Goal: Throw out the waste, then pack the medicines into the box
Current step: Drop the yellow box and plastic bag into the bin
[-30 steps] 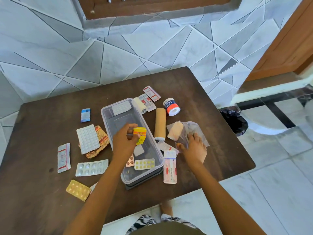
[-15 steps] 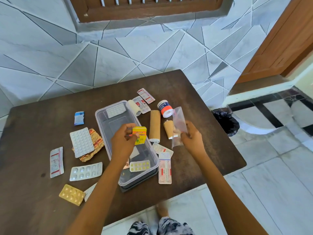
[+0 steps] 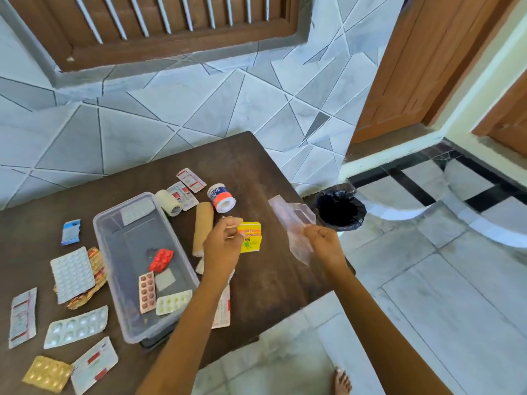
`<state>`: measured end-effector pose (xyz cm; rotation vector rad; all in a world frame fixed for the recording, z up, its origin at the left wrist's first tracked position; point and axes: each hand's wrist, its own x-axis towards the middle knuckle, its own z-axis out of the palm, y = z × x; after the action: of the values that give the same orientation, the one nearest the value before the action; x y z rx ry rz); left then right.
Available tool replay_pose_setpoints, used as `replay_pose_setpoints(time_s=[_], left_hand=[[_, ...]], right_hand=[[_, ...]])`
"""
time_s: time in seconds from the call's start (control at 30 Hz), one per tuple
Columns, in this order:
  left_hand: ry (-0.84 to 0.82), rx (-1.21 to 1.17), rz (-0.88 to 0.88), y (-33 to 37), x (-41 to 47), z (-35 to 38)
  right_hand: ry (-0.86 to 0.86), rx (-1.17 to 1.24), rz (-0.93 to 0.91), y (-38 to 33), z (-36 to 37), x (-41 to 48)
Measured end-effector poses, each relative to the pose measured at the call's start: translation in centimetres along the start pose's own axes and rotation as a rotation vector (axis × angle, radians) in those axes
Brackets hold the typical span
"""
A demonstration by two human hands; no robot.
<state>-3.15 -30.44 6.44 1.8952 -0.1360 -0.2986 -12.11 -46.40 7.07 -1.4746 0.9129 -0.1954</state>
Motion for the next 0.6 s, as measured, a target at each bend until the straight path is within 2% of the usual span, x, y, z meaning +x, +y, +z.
replay_pose_setpoints(time_s=[0.03,0.13,0.37,0.6], left_hand=[[-0.008,-0.014,0.011,0.5,-0.1,2.3],[-0.030,-0.047,0.007,2.1,-0.6,8.8],[-0.106,-0.094,-0.028,6.6,-0.4,22.8],[-0.137,-0.068,-0.048,8.5,4.5,32.3]], right_hand=[[-0.017,0.075,0.031,-0.1,-1.9,0.6],[-0.069,0.119,-0.053,0.1,-7.5,2.3],[-0.003,0.051,-0.156,0.3,-20.6,8.8],[0.101,0.121,-0.094,0.5,-27.0,17.7]])
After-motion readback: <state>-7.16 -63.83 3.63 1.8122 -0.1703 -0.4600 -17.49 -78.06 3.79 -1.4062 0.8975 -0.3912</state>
